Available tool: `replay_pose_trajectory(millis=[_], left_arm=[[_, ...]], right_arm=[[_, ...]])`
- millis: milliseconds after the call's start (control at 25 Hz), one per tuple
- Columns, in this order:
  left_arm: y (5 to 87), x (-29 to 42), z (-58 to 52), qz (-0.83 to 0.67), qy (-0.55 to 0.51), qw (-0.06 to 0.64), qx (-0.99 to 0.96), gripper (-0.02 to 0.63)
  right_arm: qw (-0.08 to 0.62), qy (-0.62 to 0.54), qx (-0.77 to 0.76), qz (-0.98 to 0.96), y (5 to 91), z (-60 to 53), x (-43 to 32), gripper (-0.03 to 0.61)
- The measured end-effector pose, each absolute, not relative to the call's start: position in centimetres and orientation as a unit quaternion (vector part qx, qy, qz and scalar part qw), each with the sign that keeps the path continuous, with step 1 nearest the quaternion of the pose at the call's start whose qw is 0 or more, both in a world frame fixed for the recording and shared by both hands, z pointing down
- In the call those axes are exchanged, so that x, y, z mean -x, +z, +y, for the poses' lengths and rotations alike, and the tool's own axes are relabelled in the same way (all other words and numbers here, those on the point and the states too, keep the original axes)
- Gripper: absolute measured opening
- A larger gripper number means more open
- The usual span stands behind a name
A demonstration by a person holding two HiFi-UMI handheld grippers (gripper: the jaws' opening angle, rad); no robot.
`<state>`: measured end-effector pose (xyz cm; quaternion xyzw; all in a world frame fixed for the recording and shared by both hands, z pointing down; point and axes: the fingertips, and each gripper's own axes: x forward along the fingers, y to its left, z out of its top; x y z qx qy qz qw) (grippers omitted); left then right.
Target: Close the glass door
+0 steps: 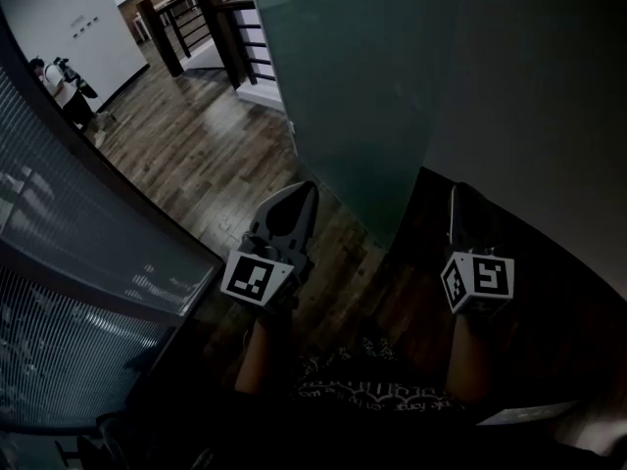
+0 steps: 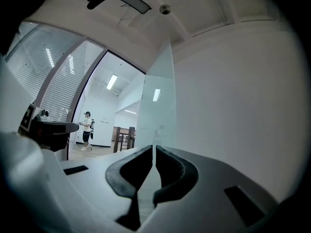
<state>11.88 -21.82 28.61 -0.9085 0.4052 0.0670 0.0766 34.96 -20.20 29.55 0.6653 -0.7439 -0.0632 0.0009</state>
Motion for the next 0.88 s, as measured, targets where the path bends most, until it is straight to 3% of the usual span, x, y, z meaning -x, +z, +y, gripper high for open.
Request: replay_pose_trajectory(millis=[880], left_arm=[[28.8,-15.7,-34.9,0.439,0.048,0.081,0.894,0.002]], right_arm=[[0.001,-0.054,-0.644,-0.763,30.1,-35.9,-39.7,0.005]])
